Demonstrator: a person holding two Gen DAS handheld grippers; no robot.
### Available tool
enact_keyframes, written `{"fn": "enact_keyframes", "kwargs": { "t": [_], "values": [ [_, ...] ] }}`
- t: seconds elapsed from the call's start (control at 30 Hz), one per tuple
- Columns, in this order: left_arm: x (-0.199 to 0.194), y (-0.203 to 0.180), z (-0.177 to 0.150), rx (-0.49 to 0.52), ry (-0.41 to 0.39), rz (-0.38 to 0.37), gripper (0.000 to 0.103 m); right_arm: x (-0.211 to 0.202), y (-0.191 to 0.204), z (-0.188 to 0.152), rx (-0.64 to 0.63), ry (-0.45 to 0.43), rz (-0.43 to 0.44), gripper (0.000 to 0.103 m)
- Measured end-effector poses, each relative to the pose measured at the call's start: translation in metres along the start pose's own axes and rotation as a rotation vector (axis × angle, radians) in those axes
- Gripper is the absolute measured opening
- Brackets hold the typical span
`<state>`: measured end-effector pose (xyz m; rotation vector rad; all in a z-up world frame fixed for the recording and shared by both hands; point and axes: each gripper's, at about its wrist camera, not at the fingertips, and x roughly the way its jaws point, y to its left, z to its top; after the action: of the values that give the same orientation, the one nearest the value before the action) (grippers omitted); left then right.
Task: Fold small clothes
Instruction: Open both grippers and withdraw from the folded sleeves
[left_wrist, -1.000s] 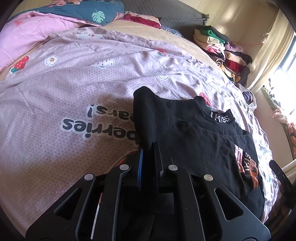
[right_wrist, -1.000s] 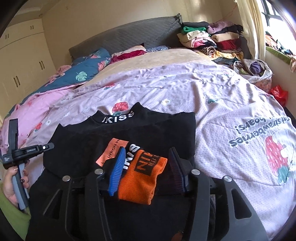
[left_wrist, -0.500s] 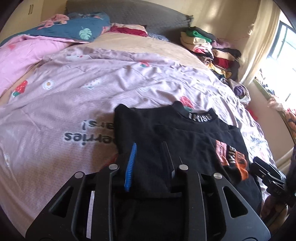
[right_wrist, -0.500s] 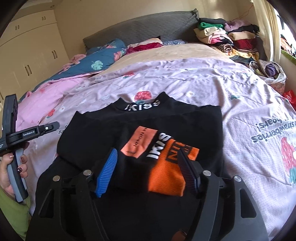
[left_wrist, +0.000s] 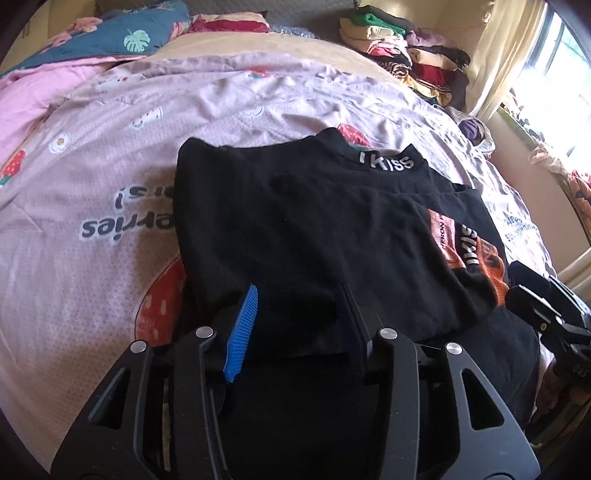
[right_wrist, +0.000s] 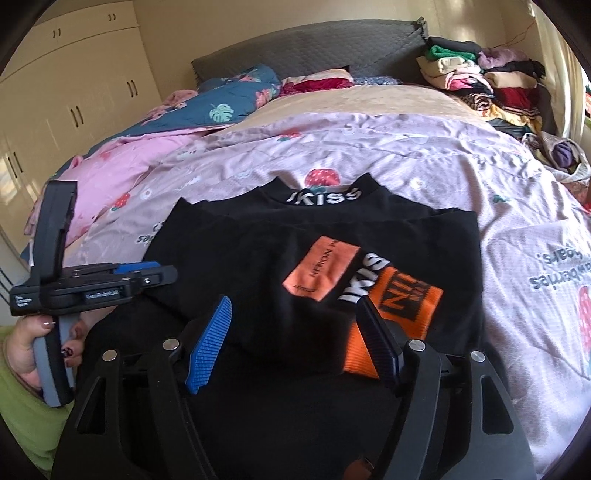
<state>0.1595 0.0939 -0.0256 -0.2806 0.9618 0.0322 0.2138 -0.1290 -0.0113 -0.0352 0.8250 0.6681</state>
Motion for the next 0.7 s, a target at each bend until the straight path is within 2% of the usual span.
{"fn": "enact_keyframes", "kwargs": {
  "t": [0.2,0.27,0.3,0.37,0.57,0.7],
  "values": [
    [0.005,0.007,-0.005,0.006,0.015,-0.018,0.036,0.015,0.001,-0.006,-0.026,0.049,-0.056,0.069],
    [0.006,0.010,-0.005,-0.005,0.018,-0.033,0.036,0.022,-0.003,-0.009,-0.017,0.074,-0.076,0.075],
    [0.006,0.012,-0.005,-0.010,0.019,-0.036,0.036,0.025,-0.006,-0.010,-0.009,0.092,-0.090,0.082],
    [0.006,0.012,-0.005,-0.007,0.018,-0.039,0.036,0.035,-0.013,-0.015,0.013,0.143,-0.108,0.082],
    [0.005,0.010,-0.005,-0.005,0.020,-0.035,0.036,0.034,-0.016,-0.017,0.019,0.142,-0.099,0.082],
    [0.004,0.009,-0.003,-0.013,0.018,-0.044,0.041,0.030,-0.017,-0.015,0.037,0.133,-0.084,0.082]
  ]
}}
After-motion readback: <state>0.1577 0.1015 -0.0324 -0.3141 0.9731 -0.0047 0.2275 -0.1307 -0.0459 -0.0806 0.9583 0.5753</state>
